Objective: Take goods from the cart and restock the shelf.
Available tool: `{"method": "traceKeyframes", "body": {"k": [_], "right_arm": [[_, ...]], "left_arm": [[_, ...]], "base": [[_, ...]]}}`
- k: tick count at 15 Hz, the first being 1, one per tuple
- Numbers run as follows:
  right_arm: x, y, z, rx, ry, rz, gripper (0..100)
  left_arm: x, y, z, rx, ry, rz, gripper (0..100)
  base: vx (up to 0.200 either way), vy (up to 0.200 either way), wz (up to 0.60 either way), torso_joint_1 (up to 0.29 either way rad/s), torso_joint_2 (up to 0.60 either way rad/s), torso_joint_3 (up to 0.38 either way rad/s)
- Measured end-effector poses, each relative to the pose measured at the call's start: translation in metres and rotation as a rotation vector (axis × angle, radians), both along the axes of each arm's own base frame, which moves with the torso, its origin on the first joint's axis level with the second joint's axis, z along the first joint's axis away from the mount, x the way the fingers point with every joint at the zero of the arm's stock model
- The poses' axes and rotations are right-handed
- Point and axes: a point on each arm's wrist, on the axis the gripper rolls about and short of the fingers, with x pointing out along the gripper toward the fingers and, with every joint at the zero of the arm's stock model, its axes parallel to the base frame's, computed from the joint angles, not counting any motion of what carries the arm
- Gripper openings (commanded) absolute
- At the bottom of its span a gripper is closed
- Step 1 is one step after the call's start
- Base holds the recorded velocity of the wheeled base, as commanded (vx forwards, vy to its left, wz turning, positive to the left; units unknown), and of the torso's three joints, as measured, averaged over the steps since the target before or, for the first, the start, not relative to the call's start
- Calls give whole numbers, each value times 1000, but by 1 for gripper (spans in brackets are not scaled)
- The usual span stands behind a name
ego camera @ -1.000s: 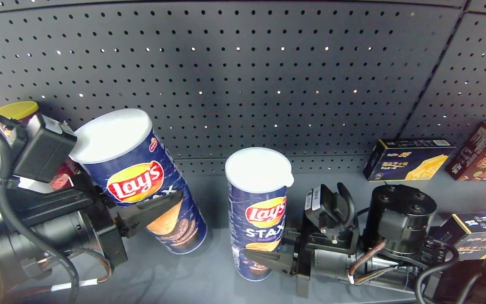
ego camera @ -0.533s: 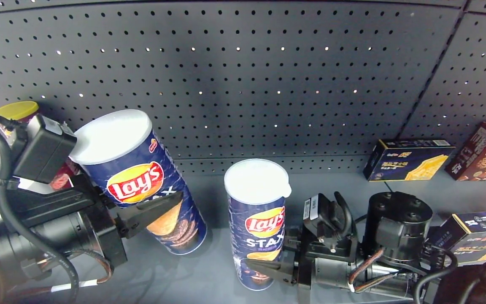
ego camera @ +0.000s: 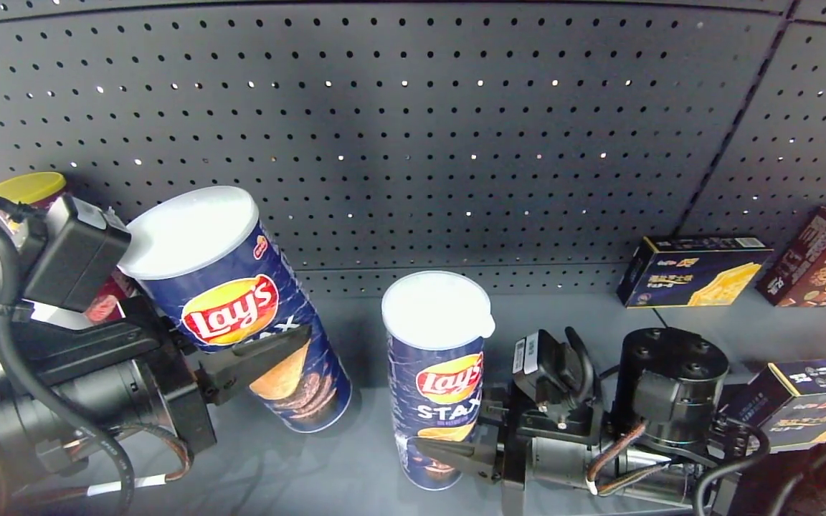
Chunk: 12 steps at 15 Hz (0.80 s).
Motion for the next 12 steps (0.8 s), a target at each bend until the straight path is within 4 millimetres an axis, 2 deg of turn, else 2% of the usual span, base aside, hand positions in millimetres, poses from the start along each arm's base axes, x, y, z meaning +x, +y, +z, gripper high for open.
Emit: {"method": "traceKeyframes", "body": {"k": [10,11,12], "right_arm": [[2,0,-1,-6,-7,-4,0],[2,0,-2,-8,-10,-4,100],[2,0,-2,-12,-9,-6,100]], "left_arm": [[0,0,0,-12,12,1,0],[0,0,0,-12,12,1,0],[0,0,0,-12,12,1,0]], "base": [[0,0,0,0,0,0],[0,0,0,0,0,0],[0,0,0,0,0,0]]}}
